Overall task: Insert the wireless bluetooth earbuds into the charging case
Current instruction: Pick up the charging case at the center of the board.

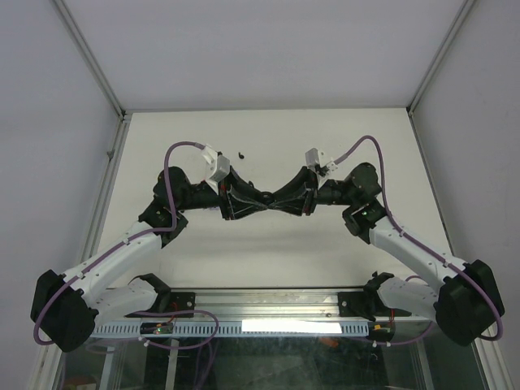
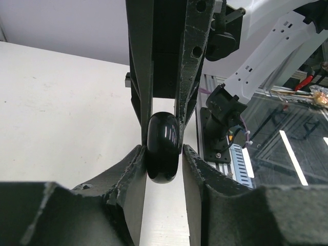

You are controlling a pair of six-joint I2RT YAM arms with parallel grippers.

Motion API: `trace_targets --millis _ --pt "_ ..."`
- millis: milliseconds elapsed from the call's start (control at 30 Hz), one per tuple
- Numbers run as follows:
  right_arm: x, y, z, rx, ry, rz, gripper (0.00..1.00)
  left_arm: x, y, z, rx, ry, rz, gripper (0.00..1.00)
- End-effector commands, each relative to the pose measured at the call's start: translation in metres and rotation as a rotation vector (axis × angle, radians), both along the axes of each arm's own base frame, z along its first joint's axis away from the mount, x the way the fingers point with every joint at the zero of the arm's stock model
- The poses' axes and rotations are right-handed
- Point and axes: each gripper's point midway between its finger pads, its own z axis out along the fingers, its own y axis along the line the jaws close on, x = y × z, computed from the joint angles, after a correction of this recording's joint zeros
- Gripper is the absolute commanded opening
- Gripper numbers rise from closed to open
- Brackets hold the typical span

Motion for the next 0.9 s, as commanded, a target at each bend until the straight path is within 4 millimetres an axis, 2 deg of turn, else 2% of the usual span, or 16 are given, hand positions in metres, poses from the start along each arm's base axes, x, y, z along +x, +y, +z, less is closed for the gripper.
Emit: trace_targets --millis 0,133,300,400,533,567,633,733,867 --pt "0.001 0.001 0.016 0.026 -0.042 0.010 0.00 -0.012 0.002 0.033 -0.059 -0.086 -0.039 0.37" --pt "0.001 0.001 0.015 0.023 -0.042 0.011 0.00 -0.013 0.002 0.035 -0.066 -0.088 -0.042 0.40" --pt "0.002 0.001 0.013 0.016 -0.038 0.008 0.00 -0.010 0.006 0.037 -0.073 -0.085 -0.020 0.39" --pt "0.001 0.001 0.014 0.017 -0.043 0.014 0.00 -0.010 0.008 0.040 -0.079 -0.087 -0.014 0.32" --pt "0.001 0.002 0.011 0.017 -0.039 0.018 0.00 -0.009 0.007 0.040 -0.079 -0.081 -0.013 0.15" --pt "0.001 0.002 0.011 0.020 -0.036 0.018 0.04 -0.008 0.007 0.039 -0.077 -0.075 -0.014 0.10" --pt "0.001 0.001 0.012 0.034 -0.034 0.019 0.22 -0.005 0.006 0.039 -0.078 -0.065 -0.002 0.02" --pt "0.001 0.002 0.013 0.048 -0.032 0.016 0.35 0.001 0.006 0.040 -0.091 -0.047 0.030 0.01" --pt "0.004 0.002 0.012 0.058 -0.024 -0.002 0.43 0.002 0.006 0.045 -0.117 -0.043 0.041 0.01"
